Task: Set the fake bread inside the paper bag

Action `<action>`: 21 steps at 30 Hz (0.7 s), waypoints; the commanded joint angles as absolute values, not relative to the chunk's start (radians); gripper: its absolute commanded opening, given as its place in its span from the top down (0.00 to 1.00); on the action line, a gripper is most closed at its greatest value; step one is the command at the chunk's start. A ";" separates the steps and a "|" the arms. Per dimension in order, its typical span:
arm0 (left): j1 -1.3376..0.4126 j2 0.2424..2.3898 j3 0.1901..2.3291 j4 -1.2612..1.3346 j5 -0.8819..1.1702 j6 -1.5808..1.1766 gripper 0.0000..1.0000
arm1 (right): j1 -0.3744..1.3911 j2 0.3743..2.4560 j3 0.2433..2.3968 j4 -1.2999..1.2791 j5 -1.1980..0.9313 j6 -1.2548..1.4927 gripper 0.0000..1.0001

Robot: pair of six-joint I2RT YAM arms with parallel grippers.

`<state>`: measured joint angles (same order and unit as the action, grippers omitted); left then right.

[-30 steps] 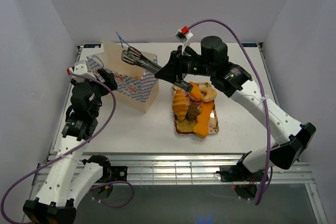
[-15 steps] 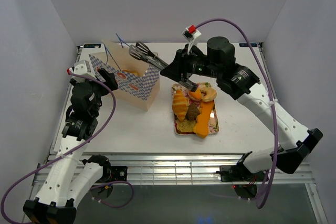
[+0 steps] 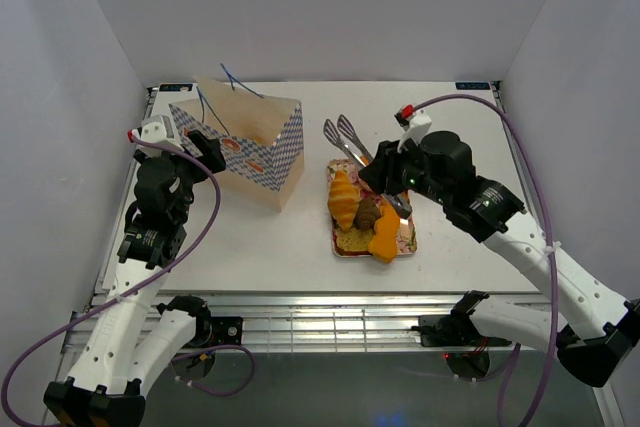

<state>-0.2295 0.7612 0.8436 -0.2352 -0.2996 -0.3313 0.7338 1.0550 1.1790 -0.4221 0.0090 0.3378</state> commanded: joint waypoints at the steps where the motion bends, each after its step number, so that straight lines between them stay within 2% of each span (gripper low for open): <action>1: -0.232 0.750 0.847 -0.242 -0.273 -0.337 0.02 | 0.724 0.957 1.082 -0.419 0.188 0.362 0.53; 12: -0.232 0.755 0.850 -0.239 -0.219 -0.336 0.02 | 0.704 0.822 0.861 -0.494 0.429 0.393 0.47; 21: -0.233 0.758 0.848 -0.236 -0.199 -0.333 0.02 | 0.681 0.830 0.773 -0.517 0.433 0.413 0.47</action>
<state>-0.2295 0.7616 0.8436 -0.2352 -0.2211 -0.3336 0.6846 0.8330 0.7925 -0.5320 0.3981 0.3950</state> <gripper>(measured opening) 0.979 0.533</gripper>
